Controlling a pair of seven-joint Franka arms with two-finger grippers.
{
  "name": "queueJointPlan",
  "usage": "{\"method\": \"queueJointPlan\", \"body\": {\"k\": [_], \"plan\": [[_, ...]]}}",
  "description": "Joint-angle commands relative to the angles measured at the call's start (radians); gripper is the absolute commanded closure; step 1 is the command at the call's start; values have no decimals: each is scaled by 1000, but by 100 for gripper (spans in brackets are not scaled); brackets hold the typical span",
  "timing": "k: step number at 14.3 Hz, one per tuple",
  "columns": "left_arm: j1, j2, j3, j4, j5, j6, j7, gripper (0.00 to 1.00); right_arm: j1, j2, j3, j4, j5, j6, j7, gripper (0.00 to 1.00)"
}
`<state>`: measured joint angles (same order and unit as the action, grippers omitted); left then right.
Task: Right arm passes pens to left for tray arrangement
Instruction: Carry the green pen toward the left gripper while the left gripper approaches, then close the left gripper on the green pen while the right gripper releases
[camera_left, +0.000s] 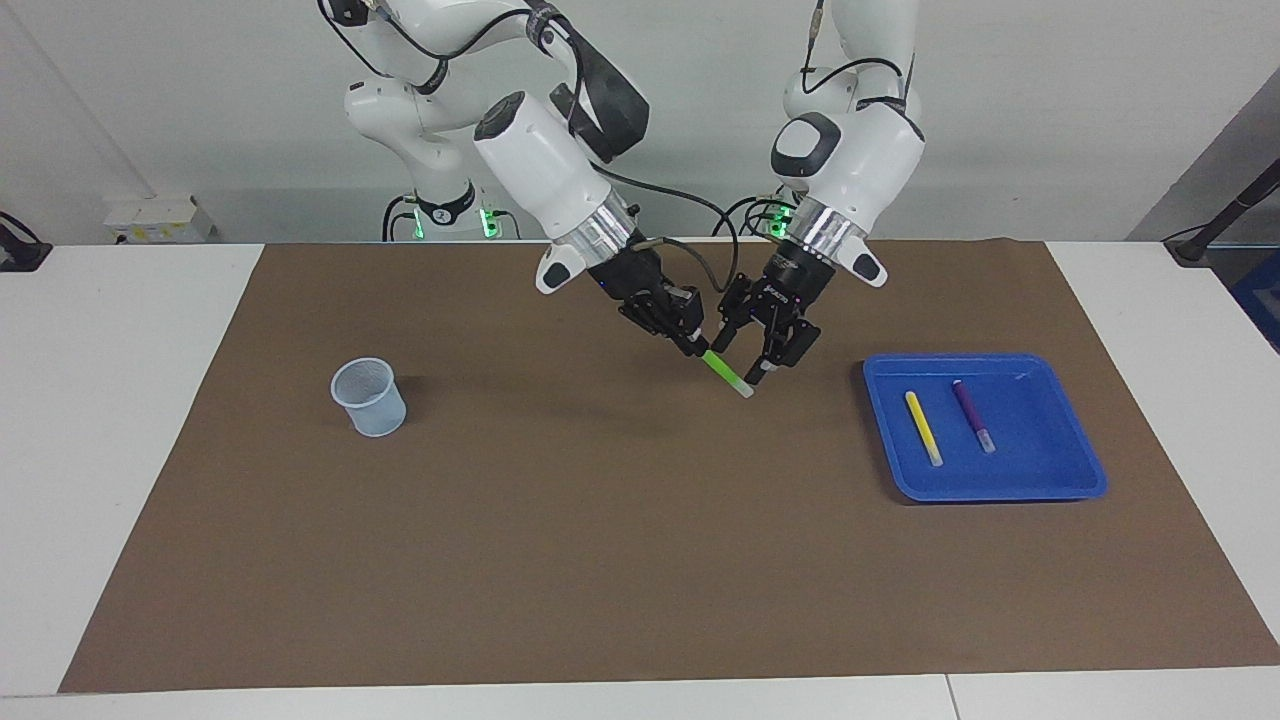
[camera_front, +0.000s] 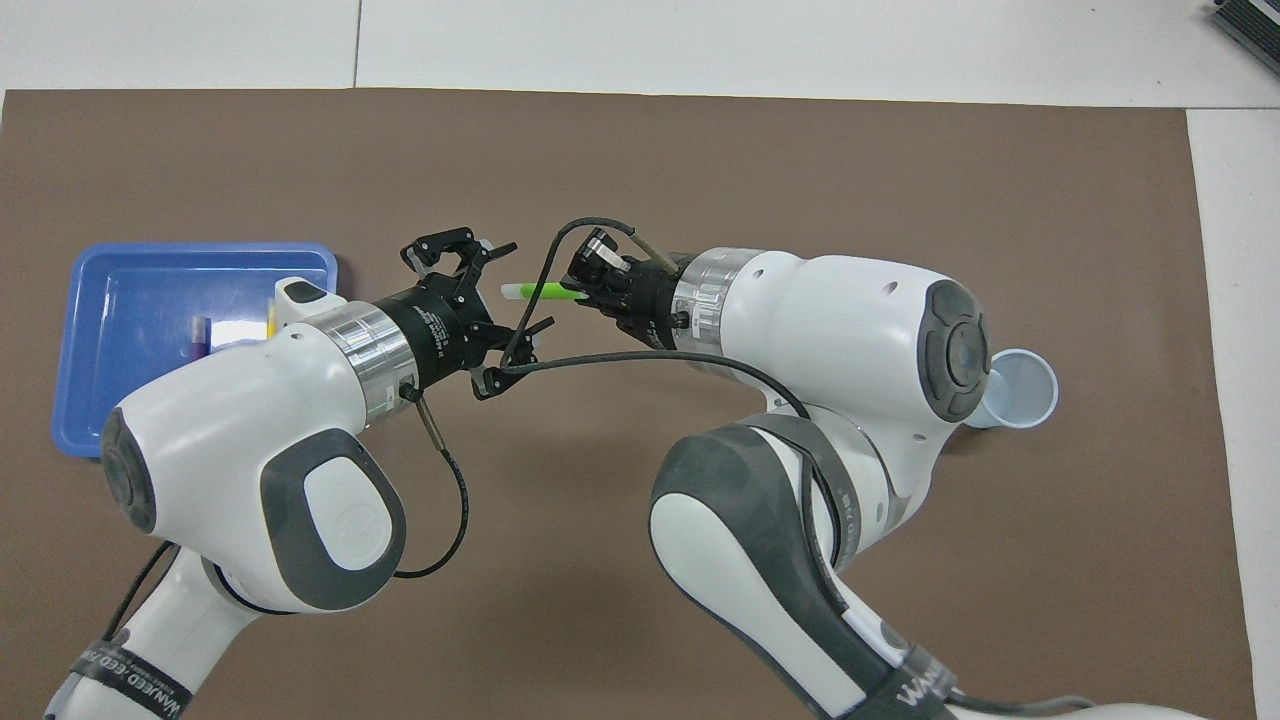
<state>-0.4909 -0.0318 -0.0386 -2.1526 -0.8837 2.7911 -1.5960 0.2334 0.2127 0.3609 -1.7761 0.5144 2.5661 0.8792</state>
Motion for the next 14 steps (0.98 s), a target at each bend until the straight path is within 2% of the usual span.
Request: {"method": "queueJointPlan", "body": {"k": [1, 7, 11, 14], "plan": [[-29, -34, 13, -33, -12, -8, 74, 22, -6, -13, 1, -3, 27, -3, 11, 100], [-55, -11, 13, -23, -18, 8, 87, 25, -6, -13, 1, -3, 27, -1, 11, 100], [-58, -11, 11, -23, -20, 10, 87, 46, -6, -13, 1, -3, 27, -1, 11, 100], [-60, -11, 11, -21, -40, 19, 87, 54, -6, -13, 1, -2, 27, -1, 11, 100]]}}
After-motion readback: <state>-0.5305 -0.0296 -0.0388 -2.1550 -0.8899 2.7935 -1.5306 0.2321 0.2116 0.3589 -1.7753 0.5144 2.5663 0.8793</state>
